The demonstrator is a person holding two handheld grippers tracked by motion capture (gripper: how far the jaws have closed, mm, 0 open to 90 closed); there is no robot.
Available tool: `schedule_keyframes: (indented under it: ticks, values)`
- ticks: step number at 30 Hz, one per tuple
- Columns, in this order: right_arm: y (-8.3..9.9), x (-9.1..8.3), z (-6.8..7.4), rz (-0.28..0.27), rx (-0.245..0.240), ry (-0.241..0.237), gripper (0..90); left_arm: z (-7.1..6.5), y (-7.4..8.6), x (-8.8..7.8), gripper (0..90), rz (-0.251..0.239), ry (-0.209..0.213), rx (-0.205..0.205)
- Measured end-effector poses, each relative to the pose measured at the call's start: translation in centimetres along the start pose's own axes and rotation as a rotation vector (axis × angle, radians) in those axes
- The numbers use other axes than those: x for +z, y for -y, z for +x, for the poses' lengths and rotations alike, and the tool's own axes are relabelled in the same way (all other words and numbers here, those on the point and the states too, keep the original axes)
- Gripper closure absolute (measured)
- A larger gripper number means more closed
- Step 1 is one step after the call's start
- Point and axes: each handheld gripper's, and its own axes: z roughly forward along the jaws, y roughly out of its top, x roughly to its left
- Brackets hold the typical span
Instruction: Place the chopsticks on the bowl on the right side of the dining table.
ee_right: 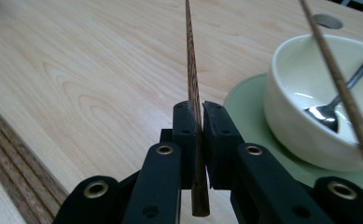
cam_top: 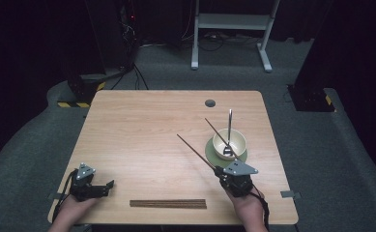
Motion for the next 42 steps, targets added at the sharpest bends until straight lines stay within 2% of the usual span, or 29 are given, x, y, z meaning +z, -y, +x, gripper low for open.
schedule_keyframes:
  ticks: [6,22,30,42]
  values:
    - [-0.1,-0.6,-0.9,-0.024,0.025,0.015,84.1,0.0,0.0,0.0,2.7,-0.001,-0.003,-0.002]
    - [-0.1,-1.5,-3.4,-0.08,0.093,0.099,84.1,0.0,0.0,0.0,2.8,0.0,-0.003,0.001]
    - [0.4,-1.3,-4.3,-0.067,0.115,0.139,84.1,0.0,0.0,0.0,2.8,-0.001,-0.002,0.0]
    - [0.9,-0.8,-5.0,-0.039,0.138,0.149,84.0,0.0,0.0,0.0,3.0,-0.002,-0.001,0.0]
